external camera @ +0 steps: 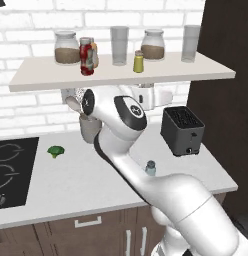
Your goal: Put the shaker and condiment bottle from the counter next to their counterparts in the cabinet.
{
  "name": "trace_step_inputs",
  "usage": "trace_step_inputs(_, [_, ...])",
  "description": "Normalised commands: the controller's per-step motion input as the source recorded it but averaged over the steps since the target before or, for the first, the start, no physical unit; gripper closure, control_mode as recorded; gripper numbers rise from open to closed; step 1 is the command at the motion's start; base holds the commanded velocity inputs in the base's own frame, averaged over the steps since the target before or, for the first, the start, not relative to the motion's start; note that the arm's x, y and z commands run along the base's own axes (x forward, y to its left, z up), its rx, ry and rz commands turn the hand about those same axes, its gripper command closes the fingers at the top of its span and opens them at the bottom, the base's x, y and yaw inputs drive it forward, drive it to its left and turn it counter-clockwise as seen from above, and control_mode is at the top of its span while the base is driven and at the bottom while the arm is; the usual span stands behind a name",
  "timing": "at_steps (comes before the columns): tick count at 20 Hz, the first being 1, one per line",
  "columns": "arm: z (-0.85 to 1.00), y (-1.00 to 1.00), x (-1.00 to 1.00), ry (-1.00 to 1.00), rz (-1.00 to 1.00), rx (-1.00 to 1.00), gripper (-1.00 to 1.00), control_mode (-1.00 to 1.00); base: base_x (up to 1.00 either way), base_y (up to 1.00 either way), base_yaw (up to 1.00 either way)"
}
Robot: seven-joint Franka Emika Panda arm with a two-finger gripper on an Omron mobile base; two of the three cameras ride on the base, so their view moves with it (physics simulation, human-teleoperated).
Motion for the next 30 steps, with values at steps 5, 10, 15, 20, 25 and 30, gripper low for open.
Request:
trace_step_inputs(5, [-0.64,-0.77,-0.55,-0.31,-0.26,0.0,-1.0,-1.0,0.0,0.0,0.0])
trace_step_inputs(10, [-0.83,-0.27,-0.54,-0.18,-0.27,-0.04,-1.0,-1.0,0.0,0.0,0.0])
trace_step_inputs(15, [-0.99,0.0,-0.04,0.0,-0.3,-0.1,-1.0,-1.0,0.0,0.0,0.0])
trace_step_inputs(20, [-0.97,0.0,0.15,0.01,-0.5,-0.09,-1.0,-1.0,0.0,0.0,0.0])
trace_step_inputs(25, [-0.07,0.0,0.03,0.0,-0.06,0.0,-1.0,-1.0,0.0,0.0,0.0])
trace_step_inputs(30, [-0.01,0.1,0.13,-0.05,0.0,0.13,-1.0,-1.0,0.0,0.0,0.0])
